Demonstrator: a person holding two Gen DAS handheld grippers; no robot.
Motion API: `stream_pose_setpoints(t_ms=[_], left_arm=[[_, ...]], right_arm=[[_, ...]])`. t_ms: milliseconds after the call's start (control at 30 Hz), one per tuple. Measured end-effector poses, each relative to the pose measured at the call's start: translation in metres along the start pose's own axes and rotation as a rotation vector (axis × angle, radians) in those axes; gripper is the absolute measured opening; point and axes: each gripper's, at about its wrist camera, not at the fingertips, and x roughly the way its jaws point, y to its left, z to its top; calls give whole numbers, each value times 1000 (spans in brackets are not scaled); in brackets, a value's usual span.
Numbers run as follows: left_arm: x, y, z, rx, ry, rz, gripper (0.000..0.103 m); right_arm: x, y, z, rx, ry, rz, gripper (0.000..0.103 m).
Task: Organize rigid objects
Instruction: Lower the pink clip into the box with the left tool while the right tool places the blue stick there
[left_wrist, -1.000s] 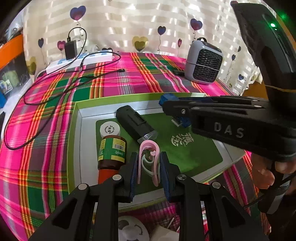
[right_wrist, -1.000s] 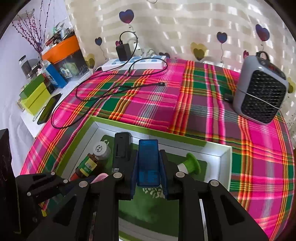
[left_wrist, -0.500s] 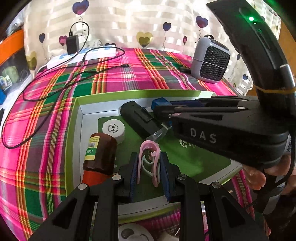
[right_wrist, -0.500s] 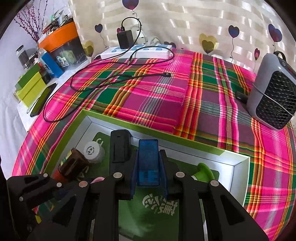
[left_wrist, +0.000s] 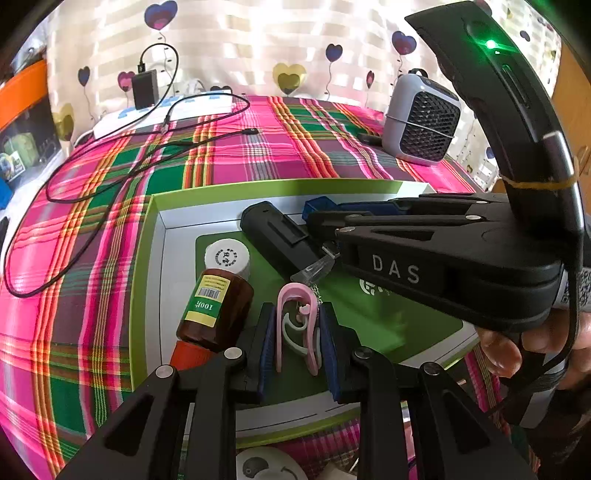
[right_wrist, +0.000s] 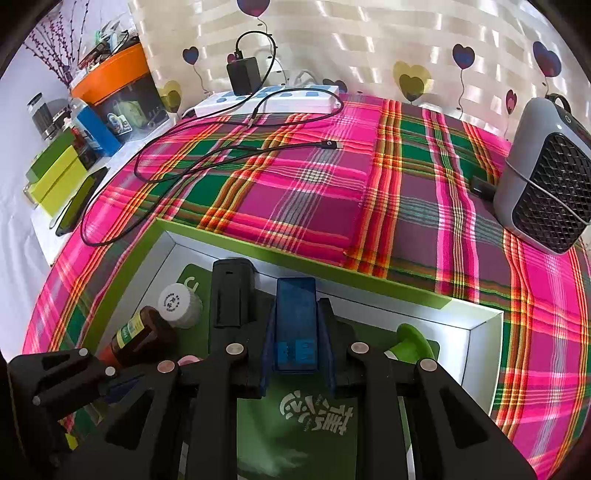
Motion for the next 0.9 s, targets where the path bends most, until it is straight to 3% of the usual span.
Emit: stream_pose_setpoints(t_ms=[200, 433, 600, 733, 900], left_arm=[[0, 1, 0, -4, 0, -1, 23], [1, -4, 0, 13, -1, -9, 34], [-1, -4, -1, 9, -1, -1, 35], [-3, -2, -2, 0, -4, 4, 36], [-7, -2, -4, -2, -16, 5, 36]], right_arm=[[2, 2, 0, 1, -8, -4, 23], [2, 0, 0, 15, -9, 3, 24], [0, -1, 0, 30, -17, 5, 26], [-4, -1, -1, 43, -31, 10, 40], [-11, 1, -4, 49, -41, 2, 41]])
